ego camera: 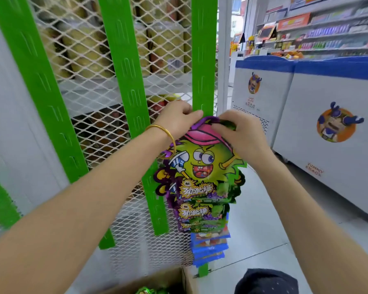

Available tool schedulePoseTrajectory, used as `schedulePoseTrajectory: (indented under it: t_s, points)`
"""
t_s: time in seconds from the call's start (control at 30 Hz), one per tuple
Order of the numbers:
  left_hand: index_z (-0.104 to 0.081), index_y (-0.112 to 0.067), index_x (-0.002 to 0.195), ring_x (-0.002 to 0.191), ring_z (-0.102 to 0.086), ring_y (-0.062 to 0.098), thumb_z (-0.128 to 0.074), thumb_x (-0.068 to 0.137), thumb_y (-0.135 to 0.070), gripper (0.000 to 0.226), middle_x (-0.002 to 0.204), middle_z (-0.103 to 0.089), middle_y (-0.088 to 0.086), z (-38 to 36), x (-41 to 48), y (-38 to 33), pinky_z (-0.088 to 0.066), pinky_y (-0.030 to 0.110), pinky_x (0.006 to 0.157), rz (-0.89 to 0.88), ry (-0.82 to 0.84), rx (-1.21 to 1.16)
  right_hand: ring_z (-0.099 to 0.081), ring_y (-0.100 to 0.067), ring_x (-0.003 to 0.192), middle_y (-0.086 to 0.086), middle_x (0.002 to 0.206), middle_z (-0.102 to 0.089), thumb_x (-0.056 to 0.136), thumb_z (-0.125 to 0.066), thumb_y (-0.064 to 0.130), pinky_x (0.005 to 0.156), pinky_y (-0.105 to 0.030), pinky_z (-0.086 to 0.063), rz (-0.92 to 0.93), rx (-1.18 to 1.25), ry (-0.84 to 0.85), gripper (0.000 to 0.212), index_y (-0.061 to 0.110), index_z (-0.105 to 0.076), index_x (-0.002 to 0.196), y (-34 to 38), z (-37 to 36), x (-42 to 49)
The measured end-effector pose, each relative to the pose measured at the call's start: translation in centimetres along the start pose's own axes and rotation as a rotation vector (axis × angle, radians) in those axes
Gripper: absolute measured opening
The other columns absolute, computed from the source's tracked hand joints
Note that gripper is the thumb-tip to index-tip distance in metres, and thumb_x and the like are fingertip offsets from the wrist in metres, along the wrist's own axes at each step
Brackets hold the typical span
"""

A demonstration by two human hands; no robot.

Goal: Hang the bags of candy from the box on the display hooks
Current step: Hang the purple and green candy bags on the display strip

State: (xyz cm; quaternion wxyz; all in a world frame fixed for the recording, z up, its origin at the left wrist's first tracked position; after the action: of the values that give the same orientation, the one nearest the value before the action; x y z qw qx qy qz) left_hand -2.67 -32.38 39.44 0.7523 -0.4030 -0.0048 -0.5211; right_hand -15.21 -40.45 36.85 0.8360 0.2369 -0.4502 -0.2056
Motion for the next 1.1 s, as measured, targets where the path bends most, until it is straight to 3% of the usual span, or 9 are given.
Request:
schedulePoseTrajectory:
  t_s: [0.13,0.23,0.33,0.43,0.57,0.67,0.8,0.93,1.1]
  points:
    - [-0.033,-0.016,0.061,0.051,-0.027,0.014,-0.045,0.096,-0.032,0.041,0.057,-0.027,-0.001,-0.3,0.2,0.1,-0.020,0.030,0.051,0.030,0.023,-0.017,-0.048,-0.017,0.071,0.001,0.076,-0.055,0.085,-0.066,0.020,0.058,-0.024,-0.031,0.073,-0.137,-0.074,0.014,0.007,-0.062,0.086,0.7,-0.3,0.7]
    - [-0.046,-0.014,0.072,0.059,-0.032,0.008,-0.042,0.097,-0.035,0.033,0.065,-0.027,-0.009,-0.6,0.4,0.4,-0.022,0.022,0.053,0.078,0.029,-0.026,-0.047,-0.019,0.072,0.000,0.076,-0.051,0.086,-0.064,0.021,0.060,-0.027,-0.028,0.099,-0.194,-0.094,0.016,0.007,-0.057,0.084,0.8,-0.6,0.7]
    - [-0.034,-0.017,0.059,0.069,-0.040,0.014,-0.043,0.096,-0.038,0.044,0.065,-0.031,-0.006,-0.8,0.5,0.8,-0.024,0.022,0.055,0.134,0.037,-0.077,-0.044,-0.019,0.070,0.001,0.075,-0.048,0.086,-0.064,0.021,0.056,-0.028,-0.023,0.101,-0.218,-0.080,0.017,0.010,-0.053,0.081,0.6,-0.8,0.5]
    - [-0.025,-0.019,0.055,0.046,-0.026,0.016,-0.044,0.096,-0.038,0.049,0.051,-0.023,0.001,-0.7,0.1,0.8,-0.026,0.028,0.059,0.158,0.026,-0.109,-0.045,-0.018,0.072,0.001,0.077,-0.051,0.086,-0.065,0.023,0.058,-0.027,-0.024,0.080,-0.225,-0.043,0.018,0.007,-0.056,0.085,0.2,-1.2,0.1]
    - [-0.025,-0.018,0.054,0.039,-0.019,0.013,-0.042,0.097,-0.038,0.050,0.049,-0.018,-0.001,-0.7,-0.2,0.7,-0.023,0.028,0.059,0.149,0.034,-0.097,-0.048,-0.018,0.074,0.001,0.078,-0.052,0.085,-0.066,0.023,0.062,-0.027,-0.030,0.059,-0.170,-0.017,0.019,0.006,-0.058,0.086,0.0,-1.4,-0.4]
    - [-0.040,-0.013,0.061,0.056,-0.035,0.015,-0.042,0.096,-0.039,0.044,0.060,-0.033,0.006,-0.6,-0.4,1.1,-0.023,0.029,0.056,0.124,0.036,-0.102,-0.048,-0.020,0.072,-0.002,0.076,-0.054,0.085,-0.066,0.023,0.060,-0.029,-0.030,0.043,-0.157,0.004,0.019,0.007,-0.057,0.083,-0.4,-1.7,-0.6]
    - [-0.062,-0.011,0.097,0.075,-0.052,0.016,-0.049,0.095,-0.027,0.020,0.081,-0.055,0.002,-1.1,-1.5,1.8,-0.037,0.025,0.069,0.096,0.077,-0.100,-0.050,-0.025,0.073,-0.009,0.080,-0.059,0.085,-0.067,0.024,0.062,-0.032,-0.033,0.016,-0.181,0.048,0.025,0.000,-0.058,0.083,-1.5,-2.5,-1.1]
    - [-0.058,-0.008,0.115,0.101,-0.059,0.016,-0.056,0.089,-0.009,0.026,0.109,-0.063,0.004,-1.8,-2.5,2.4,-0.045,0.027,0.090,0.088,0.063,-0.149,-0.049,-0.017,0.077,0.001,0.083,-0.055,0.084,-0.067,0.026,0.065,-0.027,-0.031,-0.024,-0.152,0.014,0.021,0.008,-0.058,0.091,-1.8,-2.4,-1.1]
    - [-0.054,-0.008,0.123,0.111,-0.055,0.019,-0.053,0.087,0.001,0.038,0.119,-0.060,0.007,-2.1,-3.1,3.0,-0.044,0.031,0.098,0.073,0.020,-0.095,-0.048,-0.016,0.076,0.005,0.080,-0.052,0.086,-0.064,0.027,0.064,-0.027,-0.030,-0.034,-0.127,0.038,0.018,0.012,-0.056,0.091,-1.6,-2.7,-1.0]
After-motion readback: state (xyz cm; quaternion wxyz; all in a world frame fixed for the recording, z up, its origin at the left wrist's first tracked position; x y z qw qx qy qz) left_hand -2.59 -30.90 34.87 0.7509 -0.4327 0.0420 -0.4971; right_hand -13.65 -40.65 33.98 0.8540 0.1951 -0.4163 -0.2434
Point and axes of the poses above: each hand's wrist, its own x-axis towards the middle knuckle, its own z-axis out of the back of the hand, y = z × x, the point moved 5 cm from there along x, towards the middle knuckle
